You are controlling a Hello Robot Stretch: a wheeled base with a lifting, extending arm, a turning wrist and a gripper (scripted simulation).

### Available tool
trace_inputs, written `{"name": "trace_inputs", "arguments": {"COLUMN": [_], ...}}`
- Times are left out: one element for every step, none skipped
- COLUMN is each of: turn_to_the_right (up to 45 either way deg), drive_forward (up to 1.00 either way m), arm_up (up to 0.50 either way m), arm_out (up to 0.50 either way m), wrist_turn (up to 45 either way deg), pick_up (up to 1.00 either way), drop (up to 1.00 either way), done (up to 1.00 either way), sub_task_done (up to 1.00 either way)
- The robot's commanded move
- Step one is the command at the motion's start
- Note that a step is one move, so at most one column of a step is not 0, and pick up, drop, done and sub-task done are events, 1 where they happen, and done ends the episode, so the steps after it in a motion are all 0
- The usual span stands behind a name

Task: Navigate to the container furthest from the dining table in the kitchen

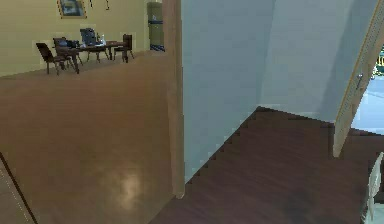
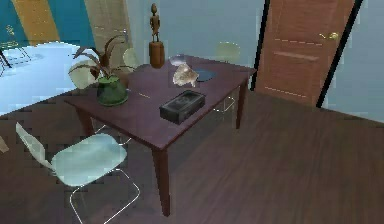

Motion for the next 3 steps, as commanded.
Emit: {"name": "trace_inputs", "arguments": {"turn_to_the_right": [-9.0,0.0,-9.0], "drive_forward": [0.00,0.40,0.00], "arm_up": [0.00,0.00,0.00], "arm_out": [0.00,0.00,0.00], "wrist_turn": [0.0,0.0,0.0], "pick_up": [0.00,0.00,0.00], "drop": [0.00,0.00,0.00], "done": [0.00,0.00,0.00], "sub_task_done": [0.00,0.00,0.00]}}
